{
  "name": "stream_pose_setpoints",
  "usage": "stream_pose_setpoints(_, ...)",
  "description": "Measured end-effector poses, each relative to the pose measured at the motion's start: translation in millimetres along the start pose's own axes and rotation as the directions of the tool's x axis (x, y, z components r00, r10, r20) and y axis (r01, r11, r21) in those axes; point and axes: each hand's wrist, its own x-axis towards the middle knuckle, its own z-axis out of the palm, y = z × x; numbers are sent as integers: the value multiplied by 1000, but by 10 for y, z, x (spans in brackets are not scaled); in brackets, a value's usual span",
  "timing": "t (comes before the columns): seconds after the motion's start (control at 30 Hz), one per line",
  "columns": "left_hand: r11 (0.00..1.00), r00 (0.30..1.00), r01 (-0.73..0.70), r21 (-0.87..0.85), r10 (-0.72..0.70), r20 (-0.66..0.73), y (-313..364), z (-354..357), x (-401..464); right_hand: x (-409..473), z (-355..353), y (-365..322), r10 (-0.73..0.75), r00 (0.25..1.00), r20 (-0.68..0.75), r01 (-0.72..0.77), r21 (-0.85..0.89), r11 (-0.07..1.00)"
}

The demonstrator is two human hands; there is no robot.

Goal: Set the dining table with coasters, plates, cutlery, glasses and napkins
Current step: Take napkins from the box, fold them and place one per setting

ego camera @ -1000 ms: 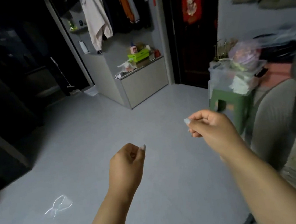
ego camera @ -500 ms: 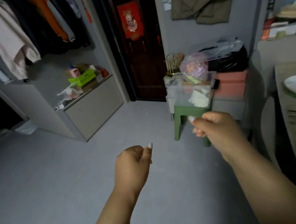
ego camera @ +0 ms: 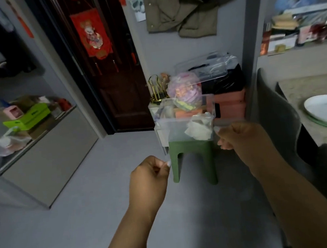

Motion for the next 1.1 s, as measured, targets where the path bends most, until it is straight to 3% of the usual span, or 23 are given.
stream_pose_setpoints(0.37,982,973,-170,-82,180,147,-341,312,2473,1783,879,-19,37,981,-193,-28,50,998)
stream_pose_setpoints(0.8,980,916,-190,-54,197,348,-92,1667,4435,3861,880,550,155,946,-283,-161,0,987)
stream_pose_setpoints(1.0,993,892,-118,-10,111,438,-58,2691,5302,5096,693,883,217,948,-235,-233,-44,971)
stream_pose_setpoints(1.1,1000,845,8,25,-20,535,-145,3176,5573,5535,678,1082,230,948,-221,-258,-109,960)
